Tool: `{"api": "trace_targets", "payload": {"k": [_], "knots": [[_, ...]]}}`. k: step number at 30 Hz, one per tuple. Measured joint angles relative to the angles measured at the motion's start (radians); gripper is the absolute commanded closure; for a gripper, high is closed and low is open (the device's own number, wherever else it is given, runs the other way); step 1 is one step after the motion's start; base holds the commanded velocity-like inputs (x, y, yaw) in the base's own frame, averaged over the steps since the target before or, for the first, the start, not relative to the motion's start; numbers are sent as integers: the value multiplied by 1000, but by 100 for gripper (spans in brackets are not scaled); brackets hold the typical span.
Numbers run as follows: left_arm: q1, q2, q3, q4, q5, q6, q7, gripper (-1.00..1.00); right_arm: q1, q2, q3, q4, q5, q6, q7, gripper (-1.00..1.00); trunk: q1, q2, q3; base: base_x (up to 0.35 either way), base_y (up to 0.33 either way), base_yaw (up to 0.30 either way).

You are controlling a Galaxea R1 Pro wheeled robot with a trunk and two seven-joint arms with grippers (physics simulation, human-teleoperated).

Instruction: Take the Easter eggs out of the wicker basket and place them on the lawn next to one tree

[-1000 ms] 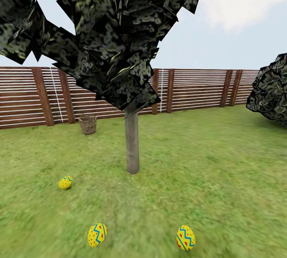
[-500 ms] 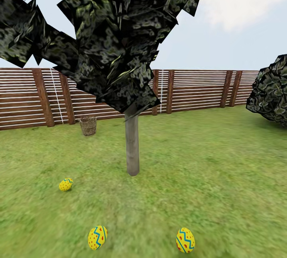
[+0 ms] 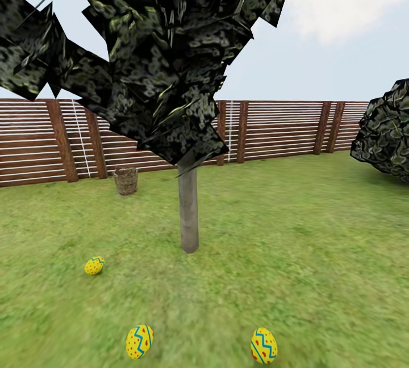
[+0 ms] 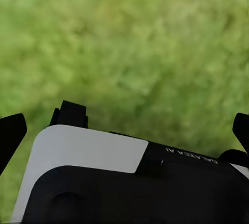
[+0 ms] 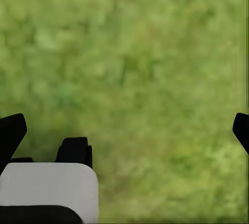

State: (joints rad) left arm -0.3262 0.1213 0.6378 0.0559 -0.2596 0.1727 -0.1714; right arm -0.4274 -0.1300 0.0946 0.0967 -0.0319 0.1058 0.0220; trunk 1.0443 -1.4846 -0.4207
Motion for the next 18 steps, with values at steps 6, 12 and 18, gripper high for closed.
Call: {"api": "trace_targets", "payload": {"k": [6,12,18], "knots": [[2,-10,0,1,0,1,60,-100,19,8,0,0,0,-1,-20,-100,-23,42,19,0,0,0],[3,-12,0,1,0,2,66,-100,31,10,0,0,0,-1,-21,-100,-46,84,38,0,0,0],[3,-18,0,2,0,1,67,-100,38,24,0,0,0,0,-21,-100,-69,126,56,0,0,0]]}}
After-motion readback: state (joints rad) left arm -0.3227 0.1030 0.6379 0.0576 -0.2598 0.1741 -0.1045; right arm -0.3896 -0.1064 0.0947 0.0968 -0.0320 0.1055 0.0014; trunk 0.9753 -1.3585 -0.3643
